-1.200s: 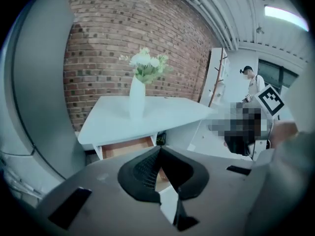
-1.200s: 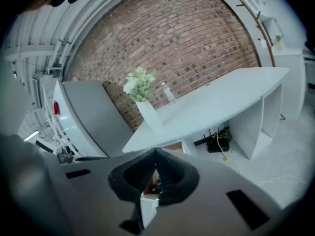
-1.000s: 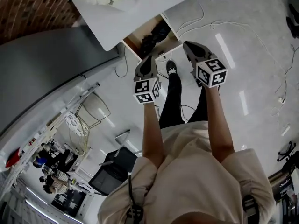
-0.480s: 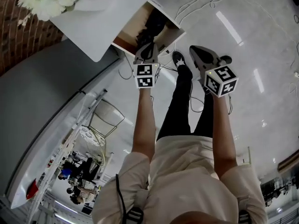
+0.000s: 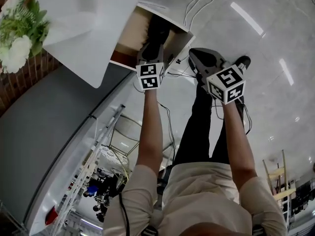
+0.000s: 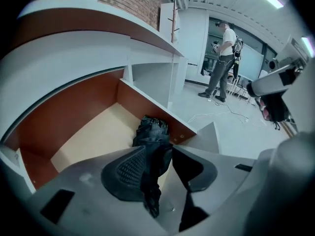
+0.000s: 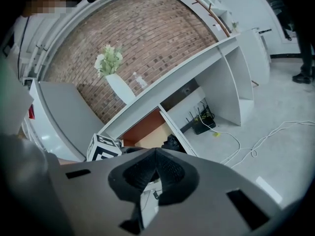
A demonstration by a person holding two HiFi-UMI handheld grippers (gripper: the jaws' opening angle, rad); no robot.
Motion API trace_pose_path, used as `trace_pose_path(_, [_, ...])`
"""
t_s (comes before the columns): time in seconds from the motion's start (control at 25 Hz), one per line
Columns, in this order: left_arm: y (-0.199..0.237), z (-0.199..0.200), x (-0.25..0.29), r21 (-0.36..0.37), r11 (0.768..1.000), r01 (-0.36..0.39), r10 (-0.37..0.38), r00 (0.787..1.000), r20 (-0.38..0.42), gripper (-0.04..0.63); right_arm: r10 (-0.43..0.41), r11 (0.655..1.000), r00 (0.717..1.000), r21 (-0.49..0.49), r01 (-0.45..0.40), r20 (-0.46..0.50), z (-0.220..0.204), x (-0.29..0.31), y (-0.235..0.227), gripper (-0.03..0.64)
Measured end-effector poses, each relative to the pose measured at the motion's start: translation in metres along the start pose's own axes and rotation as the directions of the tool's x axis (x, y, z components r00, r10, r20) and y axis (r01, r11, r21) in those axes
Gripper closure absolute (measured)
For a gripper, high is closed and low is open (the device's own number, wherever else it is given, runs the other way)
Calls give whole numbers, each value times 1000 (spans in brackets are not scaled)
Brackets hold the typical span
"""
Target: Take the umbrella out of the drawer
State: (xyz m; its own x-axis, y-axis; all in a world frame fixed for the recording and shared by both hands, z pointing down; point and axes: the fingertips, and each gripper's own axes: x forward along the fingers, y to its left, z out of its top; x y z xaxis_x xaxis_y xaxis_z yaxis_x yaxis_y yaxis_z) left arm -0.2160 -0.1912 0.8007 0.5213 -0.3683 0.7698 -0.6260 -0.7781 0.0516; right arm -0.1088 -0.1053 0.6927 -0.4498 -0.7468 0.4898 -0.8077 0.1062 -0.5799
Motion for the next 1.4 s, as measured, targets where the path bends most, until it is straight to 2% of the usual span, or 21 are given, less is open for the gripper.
trace_pose_path(0.08, [1,-3,10,47,999,17,-16,1000,-15,376,11,1000,1000,-9,-11,-2,-5,5,2,549])
trace_pose_path(0.16, [4,-10,21,90,996,23,-19,999,-48,321,8,1000,1000,-18,-8,-17,-14,8,-1,549])
trace_pose_path(0.32, [13,-28,45,121,992,37,-23,992,-120,290,-20,998,997,-62,16,-70,-33,8,-11,549])
trace_pose_path(0.48, [16,-47,66,130,990,46,-23,985,-173,282,-44,998,997,-52,40,-68,-38,4,-24,549])
trace_pose_path(0.64, [22,-64,78,160,987,15,19,978,-208,282,-58,997,996,-50,55,-62,-37,2,-31,548])
trace_pose_path(0.84, [28,-68,86,198,979,-58,99,974,-204,282,-70,996,995,-58,67,-64,-38,0,-40,549])
trace_pose_path(1.04, [32,-69,89,232,969,-84,130,973,-192,290,-61,997,996,-58,57,-67,-41,5,-37,548])
trace_pose_path(1.2, [33,-69,88,225,971,-85,125,978,-170,313,-45,997,997,-71,40,-67,-40,5,-31,549])
trace_pose_path(1.4, [33,-65,83,190,981,-48,78,985,-154,341,-41,996,997,-77,35,-72,-42,-4,-31,549])
